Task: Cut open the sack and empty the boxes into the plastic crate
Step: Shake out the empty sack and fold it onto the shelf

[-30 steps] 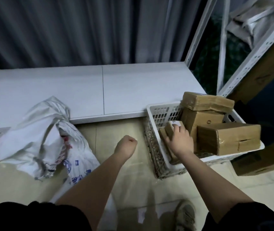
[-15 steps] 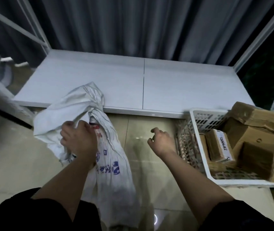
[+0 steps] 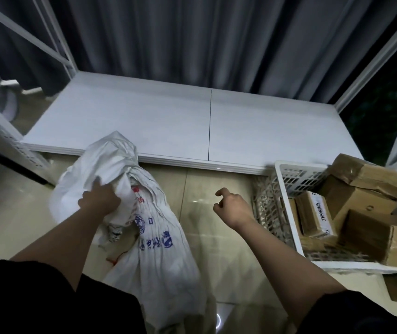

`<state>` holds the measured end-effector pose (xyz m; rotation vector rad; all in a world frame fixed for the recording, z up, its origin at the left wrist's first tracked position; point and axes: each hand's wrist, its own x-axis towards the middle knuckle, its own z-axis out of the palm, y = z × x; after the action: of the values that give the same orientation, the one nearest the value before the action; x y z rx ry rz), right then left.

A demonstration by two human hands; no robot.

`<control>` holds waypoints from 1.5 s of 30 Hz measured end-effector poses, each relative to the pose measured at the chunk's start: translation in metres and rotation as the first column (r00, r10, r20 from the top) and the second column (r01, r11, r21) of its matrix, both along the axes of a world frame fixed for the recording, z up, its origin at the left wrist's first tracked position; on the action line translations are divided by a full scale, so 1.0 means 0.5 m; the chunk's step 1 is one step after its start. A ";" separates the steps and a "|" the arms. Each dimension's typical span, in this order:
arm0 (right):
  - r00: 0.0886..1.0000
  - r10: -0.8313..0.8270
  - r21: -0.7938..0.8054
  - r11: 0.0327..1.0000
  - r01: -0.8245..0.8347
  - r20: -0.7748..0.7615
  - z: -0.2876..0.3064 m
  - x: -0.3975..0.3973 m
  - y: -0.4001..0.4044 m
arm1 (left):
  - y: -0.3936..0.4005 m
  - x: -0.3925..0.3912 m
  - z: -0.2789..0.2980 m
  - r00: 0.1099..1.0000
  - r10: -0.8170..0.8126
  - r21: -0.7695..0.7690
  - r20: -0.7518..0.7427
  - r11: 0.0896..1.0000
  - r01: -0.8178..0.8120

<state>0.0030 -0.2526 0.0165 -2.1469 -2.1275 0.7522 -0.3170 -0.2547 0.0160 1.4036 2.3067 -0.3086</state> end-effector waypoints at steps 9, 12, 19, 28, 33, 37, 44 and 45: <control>0.993 0.073 -0.037 0.996 -0.076 -0.093 0.064 -0.013 -0.016 | 0.023 0.112 0.221 0.998 -0.050 0.702 0.035 0.712 0.011; 0.927 0.098 0.010 0.995 -0.101 -0.362 0.109 -0.040 -0.030 | 0.029 0.189 0.333 0.974 -0.226 0.765 -0.002 0.627 0.147; 0.362 0.010 0.076 0.983 0.169 -0.932 0.246 -0.085 -0.067 | 0.045 0.365 0.497 0.904 -0.428 0.712 -0.014 0.630 0.309; -0.153 -0.471 -0.472 0.696 0.541 -0.869 0.351 0.141 -0.038 | 0.000 0.344 0.504 0.820 -0.571 0.934 -0.029 0.276 0.226; -0.300 -0.576 -0.648 0.644 0.406 -0.760 0.400 0.260 -0.030 | -0.027 0.306 0.397 0.783 -0.408 0.738 0.469 0.668 -0.094; -0.326 -0.631 -0.709 0.601 0.368 -0.704 0.403 0.323 -0.029 | -0.070 0.345 0.387 0.482 -0.028 0.178 0.876 0.947 -0.268; -0.384 -0.594 -0.707 0.614 0.352 -0.707 0.391 0.355 -0.038 | -0.092 0.421 0.312 0.185 0.332 -0.309 0.925 0.940 -0.144; -0.359 -0.578 -0.681 0.630 0.373 -0.733 0.392 0.353 -0.044 | -0.088 0.433 0.315 0.176 0.309 -0.281 0.935 0.945 -0.167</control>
<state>0.1795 -0.2747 0.2124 -1.2026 -0.1529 1.5829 -0.1005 -0.2985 0.1734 0.6934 1.2710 0.4750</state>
